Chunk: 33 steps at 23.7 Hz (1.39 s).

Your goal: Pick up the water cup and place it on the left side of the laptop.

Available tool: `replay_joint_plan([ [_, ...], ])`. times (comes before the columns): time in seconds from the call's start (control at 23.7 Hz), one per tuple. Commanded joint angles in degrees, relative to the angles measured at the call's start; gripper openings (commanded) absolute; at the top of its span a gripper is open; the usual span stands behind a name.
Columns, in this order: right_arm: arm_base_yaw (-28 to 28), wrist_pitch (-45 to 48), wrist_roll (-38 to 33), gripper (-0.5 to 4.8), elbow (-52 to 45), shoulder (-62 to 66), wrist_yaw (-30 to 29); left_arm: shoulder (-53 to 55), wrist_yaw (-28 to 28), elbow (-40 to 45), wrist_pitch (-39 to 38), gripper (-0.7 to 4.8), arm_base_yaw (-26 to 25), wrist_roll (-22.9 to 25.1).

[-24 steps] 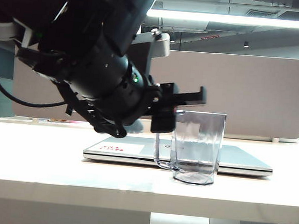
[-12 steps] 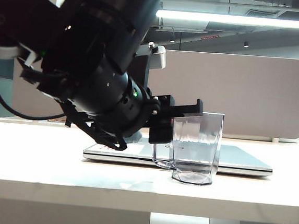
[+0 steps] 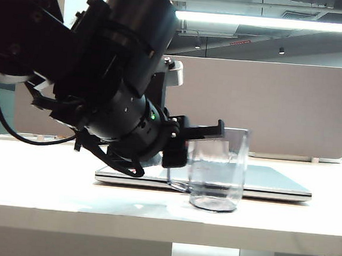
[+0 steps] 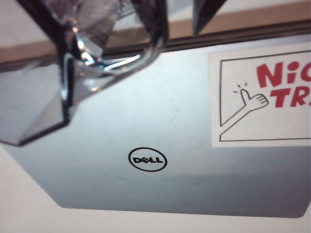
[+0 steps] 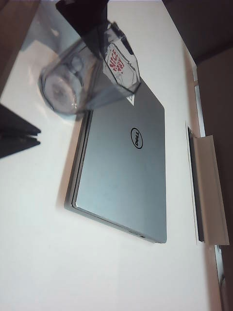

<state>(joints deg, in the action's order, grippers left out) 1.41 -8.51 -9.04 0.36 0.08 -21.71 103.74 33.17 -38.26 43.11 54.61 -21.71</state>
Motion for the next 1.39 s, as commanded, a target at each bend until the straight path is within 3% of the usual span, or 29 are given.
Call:
replay_joint_plan([
  [0.04, 0.0, 0.7, -0.2, -0.05, -0.3, -0.1, -0.3, -0.1, -0.5, -0.3, 1.2, 1.11, -0.9, 0.1],
  [0.13, 0.0, 0.7, -0.2, -0.06, -0.3, -0.1, -0.3, -0.1, -1.3, -0.3, 1.2, 1.05, -1.4, 0.1],
  [0.21, 0.0, 0.7, -0.2, -0.05, -0.3, -0.1, -0.3, 0.0, -2.0, -0.3, 1.2, 0.46, -1.7, 0.2],
  [0.42, 0.0, 0.7, -0.2, -0.05, -0.3, -0.1, -0.3, 0.0, -3.7, -0.3, 1.2, 0.0, -1.9, 0.3],
  [0.93, 0.0, 0.7, -0.2, -0.05, -0.3, -0.1, -0.3, -2.6, -8.7, -0.2, 2.5, -0.05, -1.9, 4.4],
  [1.14, 0.0, 0.7, -0.2, -0.05, -0.3, -0.1, -0.3, -9.9, -8.8, -0.2, -3.6, -0.05, -3.3, 5.6],
  [1.39, 0.0, 0.7, -0.2, -0.05, -0.3, -0.1, -0.3, -21.4, -8.8, -0.2, -17.0, -0.05, -12.2, 11.3],
])
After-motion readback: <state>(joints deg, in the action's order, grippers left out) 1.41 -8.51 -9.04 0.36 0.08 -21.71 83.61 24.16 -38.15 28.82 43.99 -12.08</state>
